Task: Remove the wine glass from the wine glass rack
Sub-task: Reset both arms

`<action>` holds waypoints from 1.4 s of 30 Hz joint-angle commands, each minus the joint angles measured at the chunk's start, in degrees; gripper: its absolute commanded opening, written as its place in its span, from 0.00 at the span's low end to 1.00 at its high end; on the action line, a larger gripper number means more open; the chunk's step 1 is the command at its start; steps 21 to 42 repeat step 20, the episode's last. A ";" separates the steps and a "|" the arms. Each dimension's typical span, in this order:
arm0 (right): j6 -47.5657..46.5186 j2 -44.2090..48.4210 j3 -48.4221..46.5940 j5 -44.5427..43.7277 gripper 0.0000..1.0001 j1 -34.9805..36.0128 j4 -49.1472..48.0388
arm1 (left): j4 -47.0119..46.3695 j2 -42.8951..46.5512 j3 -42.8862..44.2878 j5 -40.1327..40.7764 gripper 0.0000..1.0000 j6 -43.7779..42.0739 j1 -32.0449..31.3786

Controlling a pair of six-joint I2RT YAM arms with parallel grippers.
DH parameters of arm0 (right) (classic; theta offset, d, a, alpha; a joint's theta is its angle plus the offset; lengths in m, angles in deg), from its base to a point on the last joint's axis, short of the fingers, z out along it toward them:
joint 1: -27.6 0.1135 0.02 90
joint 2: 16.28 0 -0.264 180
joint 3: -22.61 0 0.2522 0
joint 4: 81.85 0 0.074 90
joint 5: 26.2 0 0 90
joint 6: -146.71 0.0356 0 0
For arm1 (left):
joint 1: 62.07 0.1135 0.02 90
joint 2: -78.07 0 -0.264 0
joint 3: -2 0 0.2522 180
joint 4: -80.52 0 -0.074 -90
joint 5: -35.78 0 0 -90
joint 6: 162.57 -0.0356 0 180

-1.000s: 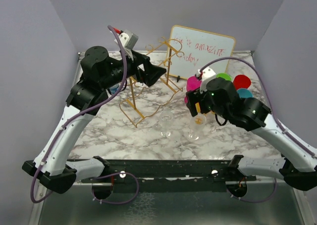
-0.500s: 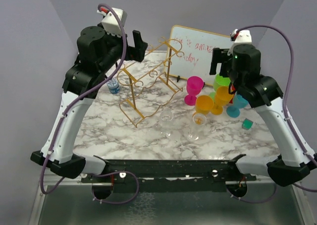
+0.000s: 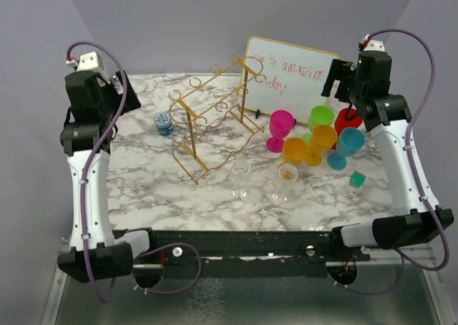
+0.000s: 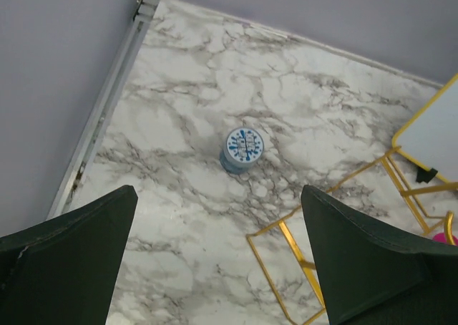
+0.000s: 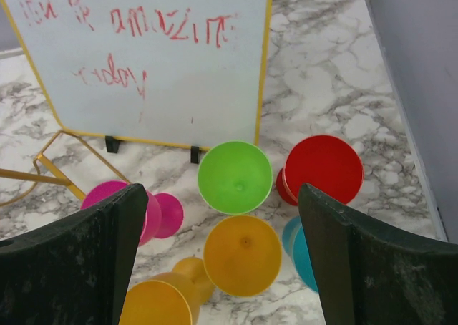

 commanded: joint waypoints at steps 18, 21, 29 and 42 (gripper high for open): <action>3.82 9.76 12.52 1.54 1.00 -1.05 -3.41 | -2.07 13.56 -14.51 -0.90 0.99 6.94 0.01; 3.32 10.21 12.91 1.65 1.00 -1.00 -3.43 | -2.11 13.23 -14.38 -0.83 0.99 6.78 0.06; 3.32 10.21 12.91 1.65 1.00 -1.00 -3.43 | -2.11 13.23 -14.38 -0.83 0.99 6.78 0.06; 3.32 10.21 12.91 1.65 1.00 -1.00 -3.43 | -2.11 13.23 -14.38 -0.83 0.99 6.78 0.06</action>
